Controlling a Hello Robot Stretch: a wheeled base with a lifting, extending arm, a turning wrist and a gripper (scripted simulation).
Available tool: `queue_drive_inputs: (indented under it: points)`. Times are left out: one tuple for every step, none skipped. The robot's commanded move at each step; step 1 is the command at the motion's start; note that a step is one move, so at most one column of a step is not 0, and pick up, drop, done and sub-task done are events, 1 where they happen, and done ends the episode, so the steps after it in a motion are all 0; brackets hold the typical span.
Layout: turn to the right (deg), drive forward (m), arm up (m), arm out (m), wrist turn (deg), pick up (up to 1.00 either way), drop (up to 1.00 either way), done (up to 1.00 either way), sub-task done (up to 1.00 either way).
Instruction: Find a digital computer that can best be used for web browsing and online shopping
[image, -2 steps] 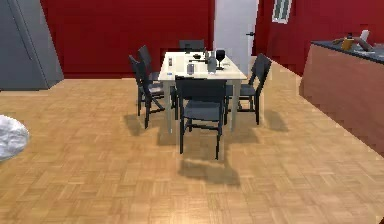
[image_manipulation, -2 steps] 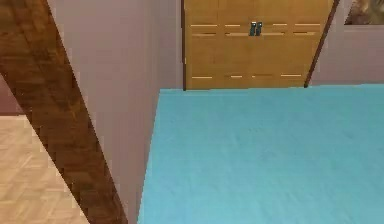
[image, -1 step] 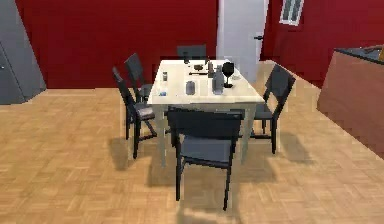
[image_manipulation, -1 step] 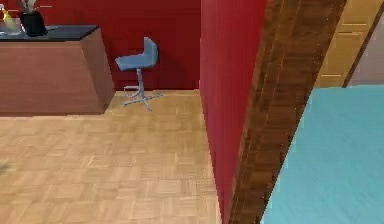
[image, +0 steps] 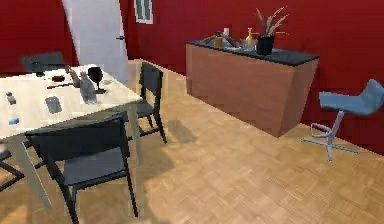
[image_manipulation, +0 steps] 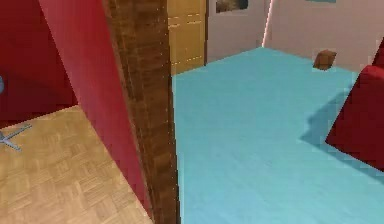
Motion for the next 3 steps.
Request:
queue_drive_inputs:
  points:
    - [0.0, 1.0, 0.0, 0.0, 0.0, 0.0, 0.0, 0.0, 0.0]
    - [3.0, 0.0, 0.0, 0.0, 0.0, 0.0, 0.0, 0.0, 0.0]
    - [0.0, 1.0, 0.0, 0.0, 0.0, 0.0, 0.0, 0.0, 0.0]
